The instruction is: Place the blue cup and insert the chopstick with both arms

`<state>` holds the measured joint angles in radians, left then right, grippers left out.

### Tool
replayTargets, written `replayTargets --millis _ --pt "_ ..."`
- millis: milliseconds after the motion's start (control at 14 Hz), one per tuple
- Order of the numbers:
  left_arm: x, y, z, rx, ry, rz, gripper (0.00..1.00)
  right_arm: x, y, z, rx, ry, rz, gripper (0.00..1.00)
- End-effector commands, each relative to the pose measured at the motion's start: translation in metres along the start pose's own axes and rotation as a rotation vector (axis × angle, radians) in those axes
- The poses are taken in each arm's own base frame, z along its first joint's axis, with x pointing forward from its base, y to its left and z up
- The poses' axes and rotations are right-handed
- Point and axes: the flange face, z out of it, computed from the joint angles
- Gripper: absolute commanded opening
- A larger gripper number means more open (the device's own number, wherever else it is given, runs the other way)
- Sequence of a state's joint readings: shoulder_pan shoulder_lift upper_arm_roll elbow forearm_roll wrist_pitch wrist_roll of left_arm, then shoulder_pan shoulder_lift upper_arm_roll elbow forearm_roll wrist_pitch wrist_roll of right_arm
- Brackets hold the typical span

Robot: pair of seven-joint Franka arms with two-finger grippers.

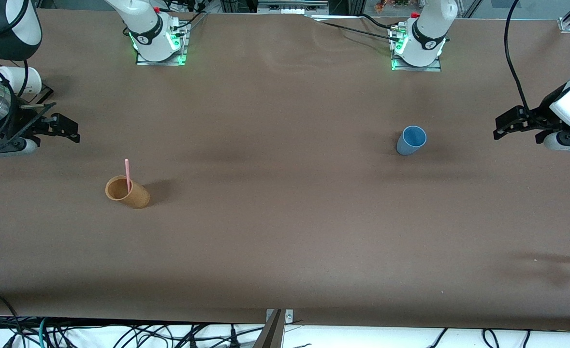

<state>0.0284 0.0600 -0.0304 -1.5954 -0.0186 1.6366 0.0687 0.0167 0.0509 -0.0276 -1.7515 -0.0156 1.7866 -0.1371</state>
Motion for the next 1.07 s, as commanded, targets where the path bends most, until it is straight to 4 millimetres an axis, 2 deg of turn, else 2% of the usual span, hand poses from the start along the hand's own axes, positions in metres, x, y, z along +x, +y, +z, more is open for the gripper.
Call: replayTargets --millis 0,857,1000 --pt "0.0039 0.0007 -0.0059 0.004 0.006 0.008 1.0 0.0043 -0.0007 -0.0057 0.012 0.01 0.0 1.0" --pt "0.0046 0.005 -0.0049 0.004 0.005 0.01 1.0 0.0041 -0.0007 -0.0056 0.012 0.008 -0.001 1.0" --pt "0.007 0.0048 0.0004 0.002 -0.004 0.008 1.0 0.0042 -0.0015 -0.0056 0.011 0.008 -0.003 1.0"
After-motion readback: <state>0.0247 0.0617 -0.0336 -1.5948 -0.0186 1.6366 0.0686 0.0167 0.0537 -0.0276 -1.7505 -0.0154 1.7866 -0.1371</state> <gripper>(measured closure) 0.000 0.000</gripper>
